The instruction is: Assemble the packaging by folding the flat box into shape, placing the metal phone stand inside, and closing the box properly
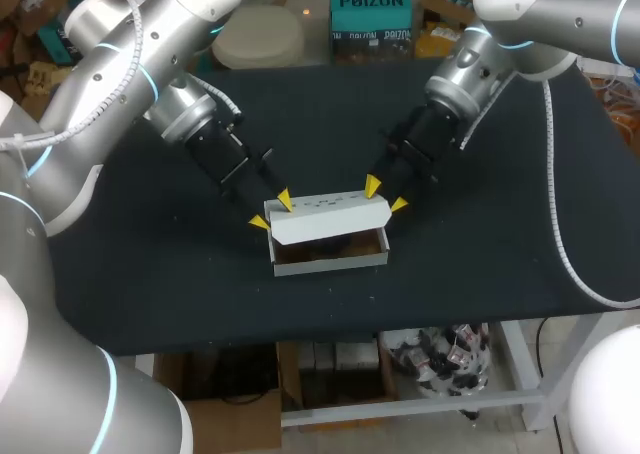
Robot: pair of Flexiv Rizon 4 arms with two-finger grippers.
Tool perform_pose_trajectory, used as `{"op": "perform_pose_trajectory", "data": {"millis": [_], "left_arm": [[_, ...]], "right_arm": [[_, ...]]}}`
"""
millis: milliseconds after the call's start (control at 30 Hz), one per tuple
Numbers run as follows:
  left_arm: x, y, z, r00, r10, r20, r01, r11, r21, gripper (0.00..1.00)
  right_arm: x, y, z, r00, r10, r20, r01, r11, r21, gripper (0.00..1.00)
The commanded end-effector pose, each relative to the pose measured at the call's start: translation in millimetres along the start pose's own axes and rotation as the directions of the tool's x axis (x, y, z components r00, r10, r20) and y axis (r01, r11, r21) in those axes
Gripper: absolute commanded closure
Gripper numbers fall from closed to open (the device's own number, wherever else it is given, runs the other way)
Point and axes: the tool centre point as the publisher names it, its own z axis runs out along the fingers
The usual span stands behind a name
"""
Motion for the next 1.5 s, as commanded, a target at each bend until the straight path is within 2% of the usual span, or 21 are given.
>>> {"op": "perform_pose_trajectory", "data": {"millis": [33,933,1033,1100,1500], "left_arm": [[1.8,1.5,3,1.0,0.005,0.004,-0.005,1.0,0.01,0.5],[-8.4,-1.1,8,1.0,0.016,0.021,-0.017,0.999,0.034,0.5],[-9.1,-1.5,7,1.0,0.015,0.021,-0.015,0.999,0.036,0.5],[-9.3,-1.4,7,1.0,0.014,0.022,-0.015,0.999,0.037,0.5],[-11.7,-1.9,7,1.0,0.016,0.021,-0.017,0.999,0.036,0.5]], "right_arm": [[2,3,1,1.0,-0.002,0.007,0.002,1.0,0.009,0.51],[-12,7,5,0.997,-0.034,0.063,0.033,0.999,0.014,0.51],[-13,7,5,0.998,-0.034,0.061,0.033,0.999,0.015,0.42],[-12,7,4,0.997,-0.036,0.061,0.036,0.999,0.015,0.41],[-12,9,6,0.997,-0.043,0.063,0.042,0.999,0.02,0.44]]}}
